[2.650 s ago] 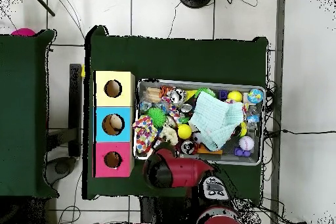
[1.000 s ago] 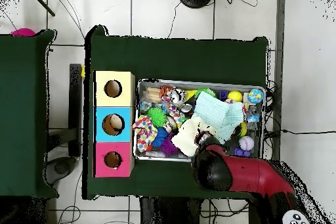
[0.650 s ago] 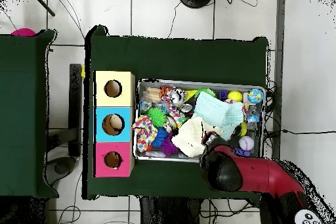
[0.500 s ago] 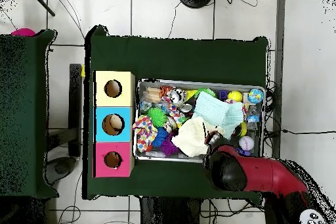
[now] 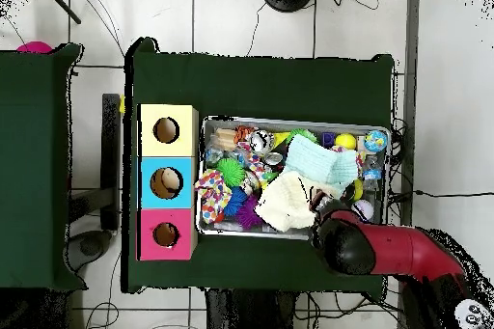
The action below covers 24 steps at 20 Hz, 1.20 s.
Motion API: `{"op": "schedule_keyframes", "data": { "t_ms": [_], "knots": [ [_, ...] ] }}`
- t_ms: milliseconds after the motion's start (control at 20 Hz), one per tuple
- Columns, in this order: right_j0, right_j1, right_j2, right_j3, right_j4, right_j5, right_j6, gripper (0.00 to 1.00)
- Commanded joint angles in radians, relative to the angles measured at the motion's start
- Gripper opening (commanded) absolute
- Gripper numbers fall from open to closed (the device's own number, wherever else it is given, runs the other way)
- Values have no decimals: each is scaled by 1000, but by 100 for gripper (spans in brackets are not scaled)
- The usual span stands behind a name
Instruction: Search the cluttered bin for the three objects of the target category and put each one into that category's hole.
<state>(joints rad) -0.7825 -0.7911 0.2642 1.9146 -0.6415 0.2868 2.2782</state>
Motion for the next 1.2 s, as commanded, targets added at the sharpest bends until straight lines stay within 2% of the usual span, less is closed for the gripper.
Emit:
{"op": "schedule_keyframes", "data": {
  "t_ms": [50, 300, 400, 600, 850, 1050, 1200],
  "knots": [
    [-40, 33, 148, -103, -75, 186, -336, 100],
    [-30, 29, 161, -74, -60, 196, -255, 100],
    [-11, 21, 149, -43, -22, 241, -210, 100],
    [60, -46, 117, 8, 60, 324, -101, 100],
    [184, -117, 48, 24, 178, 486, 42, 100],
    [261, -137, -5, 44, 228, 488, 147, 100],
    [315, -147, -60, 88, 267, 446, 233, 100]
  ]
}}
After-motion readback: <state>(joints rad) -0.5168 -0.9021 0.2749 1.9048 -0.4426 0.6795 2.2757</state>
